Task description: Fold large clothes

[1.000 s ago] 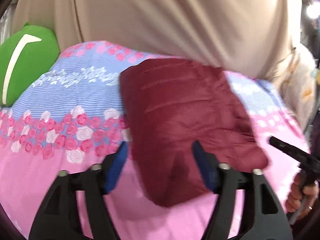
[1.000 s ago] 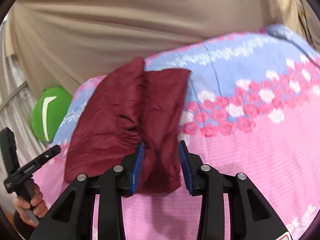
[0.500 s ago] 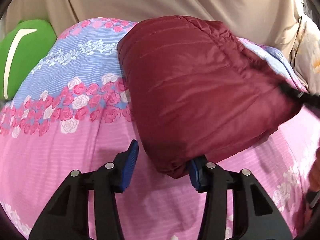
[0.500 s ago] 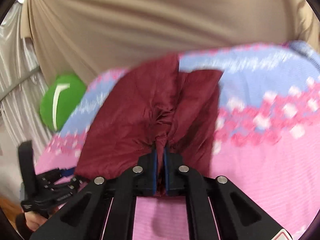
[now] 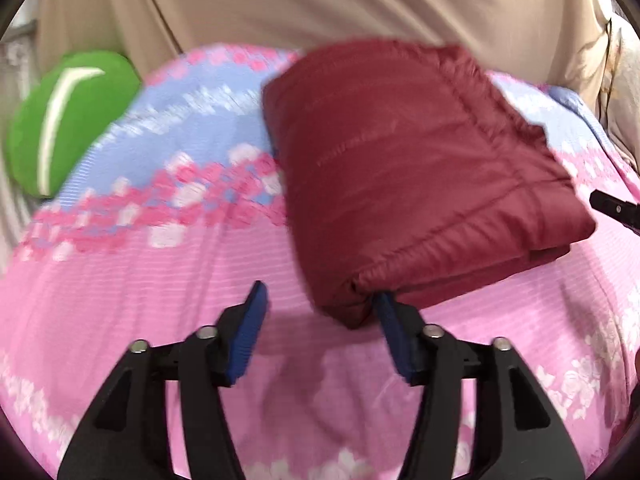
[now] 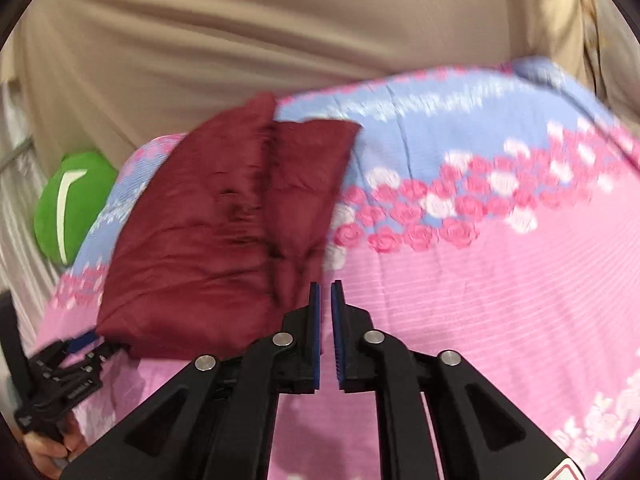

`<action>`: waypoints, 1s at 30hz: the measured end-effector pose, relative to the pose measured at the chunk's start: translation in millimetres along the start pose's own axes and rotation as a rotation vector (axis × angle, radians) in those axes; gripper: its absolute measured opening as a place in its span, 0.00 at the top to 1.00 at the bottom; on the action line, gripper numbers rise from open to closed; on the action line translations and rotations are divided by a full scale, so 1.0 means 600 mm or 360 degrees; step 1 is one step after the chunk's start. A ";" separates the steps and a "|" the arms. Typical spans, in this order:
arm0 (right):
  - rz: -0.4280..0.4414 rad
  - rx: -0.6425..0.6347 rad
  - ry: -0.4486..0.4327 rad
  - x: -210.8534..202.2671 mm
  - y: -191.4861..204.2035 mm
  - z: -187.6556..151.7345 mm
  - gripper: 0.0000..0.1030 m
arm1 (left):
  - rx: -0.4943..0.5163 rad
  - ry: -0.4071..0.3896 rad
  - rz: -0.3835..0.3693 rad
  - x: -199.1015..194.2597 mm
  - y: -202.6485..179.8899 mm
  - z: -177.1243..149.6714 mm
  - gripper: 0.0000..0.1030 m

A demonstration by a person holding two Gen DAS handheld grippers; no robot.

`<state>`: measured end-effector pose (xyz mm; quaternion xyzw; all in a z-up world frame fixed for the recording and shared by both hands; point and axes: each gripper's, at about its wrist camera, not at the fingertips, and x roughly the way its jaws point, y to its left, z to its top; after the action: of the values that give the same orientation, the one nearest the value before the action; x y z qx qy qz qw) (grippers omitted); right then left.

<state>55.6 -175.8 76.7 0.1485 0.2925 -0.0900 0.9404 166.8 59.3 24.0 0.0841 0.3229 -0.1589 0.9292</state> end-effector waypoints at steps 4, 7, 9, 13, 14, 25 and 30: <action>0.0035 -0.0184 -0.0043 -0.022 0.068 0.003 0.90 | -0.0097 -0.0128 0.0008 -0.045 -0.004 0.004 0.32; 0.0032 -0.0318 0.0018 0.012 0.108 0.001 0.90 | -0.0157 -0.0171 0.0008 -0.042 -0.011 0.027 0.31; -0.0082 -0.0380 0.0155 0.065 0.111 -0.009 0.99 | -0.0146 -0.0141 0.0052 -0.020 -0.018 0.034 0.31; -0.0059 -0.0309 0.0287 0.105 0.081 -0.030 1.00 | -0.0101 0.0063 0.0059 0.054 -0.029 0.017 0.30; -0.0061 -0.0289 0.0296 0.097 0.079 -0.028 1.00 | -0.0105 0.0077 0.0066 0.057 -0.030 0.010 0.30; -0.0164 -0.0212 0.0186 0.016 0.078 -0.090 0.53 | -0.0166 -0.0032 0.0047 0.000 -0.046 -0.034 0.07; -0.0198 -0.0223 0.0244 0.013 0.086 -0.116 0.45 | -0.0173 -0.0025 0.0095 -0.008 -0.055 -0.046 0.06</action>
<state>38.9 -104.9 29.1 0.0705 0.3777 -0.1161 0.9159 135.8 36.8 4.1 0.0419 0.3212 -0.1141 0.9392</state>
